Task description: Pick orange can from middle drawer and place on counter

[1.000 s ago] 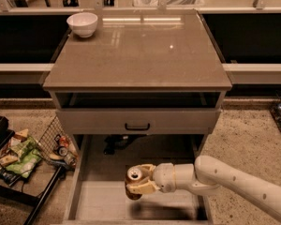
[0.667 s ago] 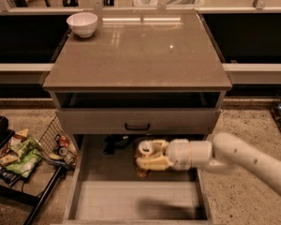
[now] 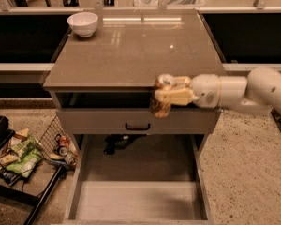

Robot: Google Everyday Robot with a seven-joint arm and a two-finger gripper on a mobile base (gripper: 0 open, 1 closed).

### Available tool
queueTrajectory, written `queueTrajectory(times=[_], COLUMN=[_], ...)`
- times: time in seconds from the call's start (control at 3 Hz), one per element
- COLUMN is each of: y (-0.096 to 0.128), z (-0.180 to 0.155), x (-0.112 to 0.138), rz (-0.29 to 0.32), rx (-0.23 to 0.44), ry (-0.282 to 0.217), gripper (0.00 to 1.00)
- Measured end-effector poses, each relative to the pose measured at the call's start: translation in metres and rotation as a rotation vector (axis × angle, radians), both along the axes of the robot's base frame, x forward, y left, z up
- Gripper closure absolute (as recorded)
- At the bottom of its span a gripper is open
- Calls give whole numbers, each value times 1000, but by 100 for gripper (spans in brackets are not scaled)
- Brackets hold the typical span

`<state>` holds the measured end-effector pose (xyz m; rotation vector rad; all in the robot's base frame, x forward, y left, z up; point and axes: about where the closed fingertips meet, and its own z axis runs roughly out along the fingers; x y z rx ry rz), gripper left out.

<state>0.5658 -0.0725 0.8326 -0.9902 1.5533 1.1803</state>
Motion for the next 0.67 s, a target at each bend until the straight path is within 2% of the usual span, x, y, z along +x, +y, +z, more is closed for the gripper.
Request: queueTrajectory(times=[0.33,0.67], y=[-12,-21], z=[61,94], x=[50,92], rz=[-90,-219], rx=[-15,-54], ry=[-25,-45], gripper=[100,100])
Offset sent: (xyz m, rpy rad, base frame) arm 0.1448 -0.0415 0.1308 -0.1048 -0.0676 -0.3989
